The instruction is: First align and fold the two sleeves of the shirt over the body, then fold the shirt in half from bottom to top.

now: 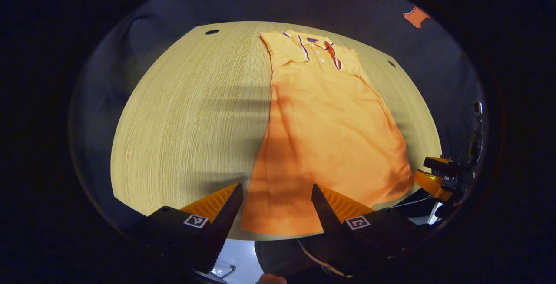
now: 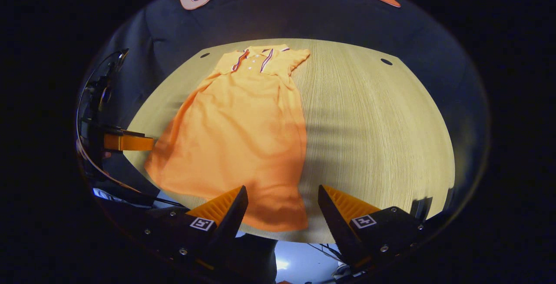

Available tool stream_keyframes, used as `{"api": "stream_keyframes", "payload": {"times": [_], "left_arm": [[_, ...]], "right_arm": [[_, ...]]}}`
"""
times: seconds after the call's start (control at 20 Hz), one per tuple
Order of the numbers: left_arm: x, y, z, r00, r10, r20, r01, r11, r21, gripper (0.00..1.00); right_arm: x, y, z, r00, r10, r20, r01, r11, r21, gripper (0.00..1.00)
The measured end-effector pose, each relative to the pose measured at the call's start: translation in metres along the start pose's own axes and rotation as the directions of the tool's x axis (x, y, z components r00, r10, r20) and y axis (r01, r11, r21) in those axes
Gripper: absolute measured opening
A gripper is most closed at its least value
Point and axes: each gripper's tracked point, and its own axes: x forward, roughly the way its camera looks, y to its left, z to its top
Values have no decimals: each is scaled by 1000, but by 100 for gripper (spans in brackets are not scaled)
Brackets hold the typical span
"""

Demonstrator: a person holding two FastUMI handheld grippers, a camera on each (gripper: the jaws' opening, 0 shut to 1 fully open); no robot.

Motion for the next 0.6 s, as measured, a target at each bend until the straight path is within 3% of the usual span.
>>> {"api": "stream_keyframes", "payload": {"times": [0.4, 0.6], "left_arm": [[20, 16, -27, 998, 55, 40, -56, 998, 10, 98], [21, 19, -32, 994, 33, 106, -38, 998, 44, 99]], "right_arm": [[17, -6, -29, 1000, -1, -3, 1, 1000, -12, 99], [19, -5, -38, 1000, -5, 28, 7, 998, -55, 99]]}}
